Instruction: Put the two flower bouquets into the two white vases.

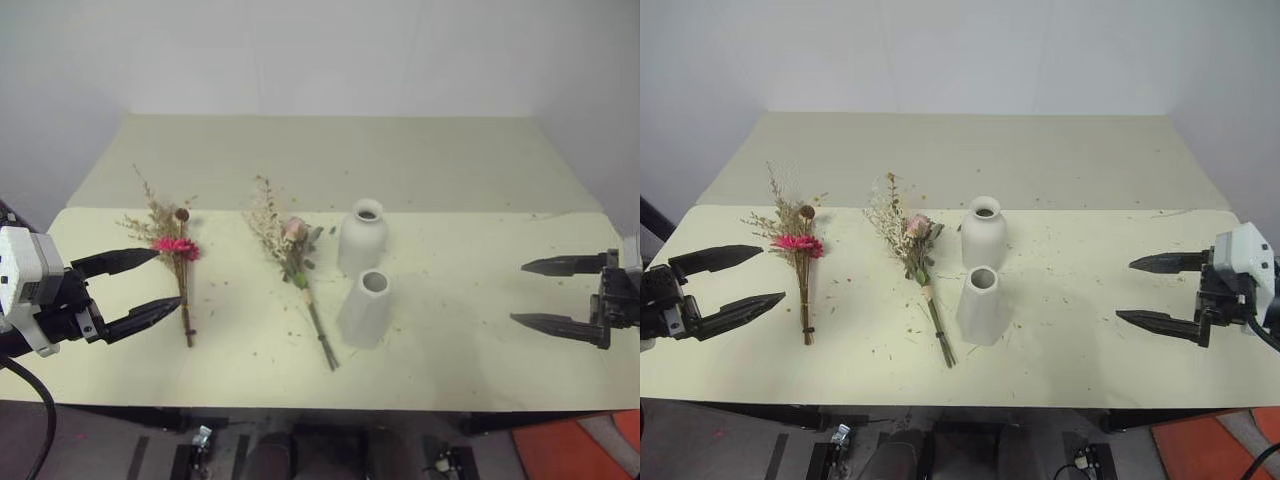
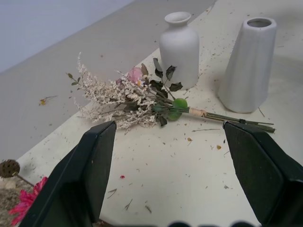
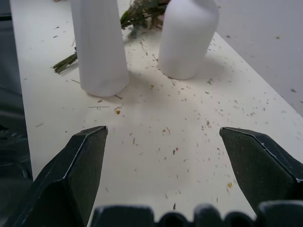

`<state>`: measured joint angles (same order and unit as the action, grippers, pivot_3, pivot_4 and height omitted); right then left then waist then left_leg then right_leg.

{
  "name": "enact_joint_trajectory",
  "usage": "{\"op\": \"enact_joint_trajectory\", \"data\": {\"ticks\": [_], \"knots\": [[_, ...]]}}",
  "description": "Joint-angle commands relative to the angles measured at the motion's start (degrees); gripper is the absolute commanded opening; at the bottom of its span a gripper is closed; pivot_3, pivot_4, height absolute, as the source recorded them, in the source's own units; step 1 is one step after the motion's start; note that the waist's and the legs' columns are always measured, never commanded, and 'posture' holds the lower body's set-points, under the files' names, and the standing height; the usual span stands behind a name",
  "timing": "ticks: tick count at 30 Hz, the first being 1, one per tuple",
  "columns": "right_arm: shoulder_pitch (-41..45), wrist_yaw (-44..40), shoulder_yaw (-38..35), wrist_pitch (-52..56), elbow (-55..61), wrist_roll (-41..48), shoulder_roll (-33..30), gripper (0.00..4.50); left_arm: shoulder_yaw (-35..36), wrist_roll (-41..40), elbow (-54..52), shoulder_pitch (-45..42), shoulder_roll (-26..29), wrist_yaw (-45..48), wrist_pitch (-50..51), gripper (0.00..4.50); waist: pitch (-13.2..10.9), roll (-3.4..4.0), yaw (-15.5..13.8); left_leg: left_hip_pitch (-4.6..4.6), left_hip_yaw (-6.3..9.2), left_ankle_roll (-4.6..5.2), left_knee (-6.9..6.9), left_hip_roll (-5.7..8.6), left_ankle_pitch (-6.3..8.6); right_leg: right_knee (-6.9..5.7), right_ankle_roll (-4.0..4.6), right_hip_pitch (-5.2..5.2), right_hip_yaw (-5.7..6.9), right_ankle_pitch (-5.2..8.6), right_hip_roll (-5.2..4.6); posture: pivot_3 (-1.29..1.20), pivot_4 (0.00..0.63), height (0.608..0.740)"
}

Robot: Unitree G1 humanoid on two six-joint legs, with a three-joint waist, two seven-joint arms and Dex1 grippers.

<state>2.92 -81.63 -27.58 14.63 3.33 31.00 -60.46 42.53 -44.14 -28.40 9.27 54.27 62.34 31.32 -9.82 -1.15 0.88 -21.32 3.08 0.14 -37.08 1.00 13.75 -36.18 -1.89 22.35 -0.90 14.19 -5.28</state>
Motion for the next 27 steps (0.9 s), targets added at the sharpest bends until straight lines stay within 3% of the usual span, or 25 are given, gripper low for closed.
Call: {"op": "enact_joint_trajectory", "data": {"ticks": [1, 16, 19, 22, 27], "knots": [[0.24, 0.91, -2.27, 0.44, 1.90, 1.63, -0.48, 4.49, 0.10, -0.83, 0.34, -1.41, 1.05, -0.12, -0.12, 3.90, 0.00, 0.00, 0.03, 0.02, -0.01, 0.00, 0.00, 0.00, 0.00, 0.00, 0.00, -0.01, -0.01, 0.00, 0.01, 0.00, 0.150, 0.740], [4.97, 2.16, 2.40, -0.89, -0.73, 0.61, -0.43, 4.49, 4.66, -2.54, -4.12, 2.99, -1.09, -3.02, 2.65, 3.90, -0.01, -0.01, -0.06, 0.00, -0.01, 0.00, 0.00, 0.01, 0.00, 0.04, -0.01, -0.02, 0.00, 0.01, -0.01, 0.00, 0.150, 0.740], [5.75, 2.12, 3.06, -1.01, -1.11, 0.51, -0.47, 4.49, 6.95, -0.49, -7.38, 7.00, 1.26, -11.59, 13.71, 3.90, -0.01, -0.02, -0.01, 0.00, 0.00, 0.00, 0.01, 0.00, 0.00, 0.06, -0.01, -0.01, -0.01, 0.01, -0.01, 0.00, 0.150, 0.740], [6.17, 1.96, 3.58, -1.14, -1.37, 0.61, -0.43, 4.49, 6.60, -2.85, -7.54, 4.19, 6.10, -22.80, 31.10, 3.90, -0.05, -0.08, -0.27, 0.04, 0.02, 0.01, -0.01, -0.01, 0.00, -0.04, -0.03, -0.03, 0.00, 0.02, 0.01, 0.00, 0.150, 0.740], [9.40, 1.25, 6.19, -1.85, -2.19, 1.01, 0.46, 4.49, -2.65, -6.13, -3.32, -11.02, 10.09, -33.52, 53.47, 3.90, -0.06, -0.10, -0.21, 0.12, 0.03, 0.01, -0.11, 0.00, -0.01, -0.12, -0.43, -0.08, 0.06, 0.24, 0.04, 0.00, 0.150, 0.740]]}}
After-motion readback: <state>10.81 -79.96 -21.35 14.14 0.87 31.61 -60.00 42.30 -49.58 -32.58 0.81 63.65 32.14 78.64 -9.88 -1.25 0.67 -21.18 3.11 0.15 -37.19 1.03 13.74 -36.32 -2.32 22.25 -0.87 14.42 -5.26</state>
